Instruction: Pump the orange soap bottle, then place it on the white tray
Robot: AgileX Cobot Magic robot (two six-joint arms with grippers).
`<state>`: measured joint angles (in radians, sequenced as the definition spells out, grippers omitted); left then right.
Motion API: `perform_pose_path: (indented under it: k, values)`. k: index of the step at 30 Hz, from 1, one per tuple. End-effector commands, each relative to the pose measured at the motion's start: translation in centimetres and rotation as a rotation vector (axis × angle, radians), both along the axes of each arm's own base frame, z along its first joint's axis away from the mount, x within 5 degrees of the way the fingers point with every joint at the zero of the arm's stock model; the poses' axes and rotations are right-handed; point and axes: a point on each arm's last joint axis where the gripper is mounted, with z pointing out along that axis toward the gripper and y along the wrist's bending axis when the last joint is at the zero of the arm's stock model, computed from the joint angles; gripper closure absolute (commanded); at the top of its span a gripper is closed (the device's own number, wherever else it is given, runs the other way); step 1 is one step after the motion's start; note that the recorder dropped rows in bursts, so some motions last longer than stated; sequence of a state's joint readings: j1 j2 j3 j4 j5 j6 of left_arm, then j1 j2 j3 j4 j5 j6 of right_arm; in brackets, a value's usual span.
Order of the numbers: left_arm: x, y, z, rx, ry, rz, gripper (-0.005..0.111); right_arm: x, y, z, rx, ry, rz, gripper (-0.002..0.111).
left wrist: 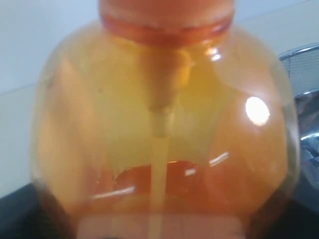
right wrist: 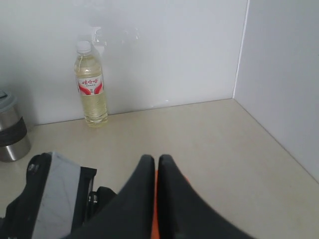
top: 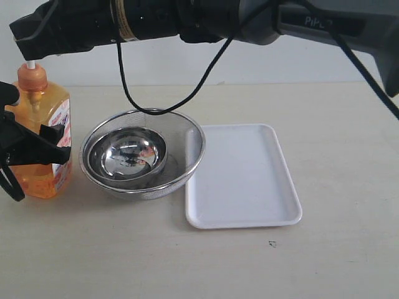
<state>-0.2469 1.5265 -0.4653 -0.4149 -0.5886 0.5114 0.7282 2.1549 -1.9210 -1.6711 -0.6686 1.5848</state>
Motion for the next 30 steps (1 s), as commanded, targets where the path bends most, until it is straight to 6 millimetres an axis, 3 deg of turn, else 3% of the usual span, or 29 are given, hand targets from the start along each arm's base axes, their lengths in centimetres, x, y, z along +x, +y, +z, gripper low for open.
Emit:
perform_pose_path:
  k: [1,30]
  values:
    - [0.18,-0.22,0.4,0.008,-0.028,-0.013,0.102,0.17,0.02,-2.24,-0.083,-0.01,0.017,0.109]
    - [0.02,-1.14,0.41,0.019,-0.03,-0.06,0.102,0.02,0.06,-2.32,-0.082,0.004,0.033,0.109]
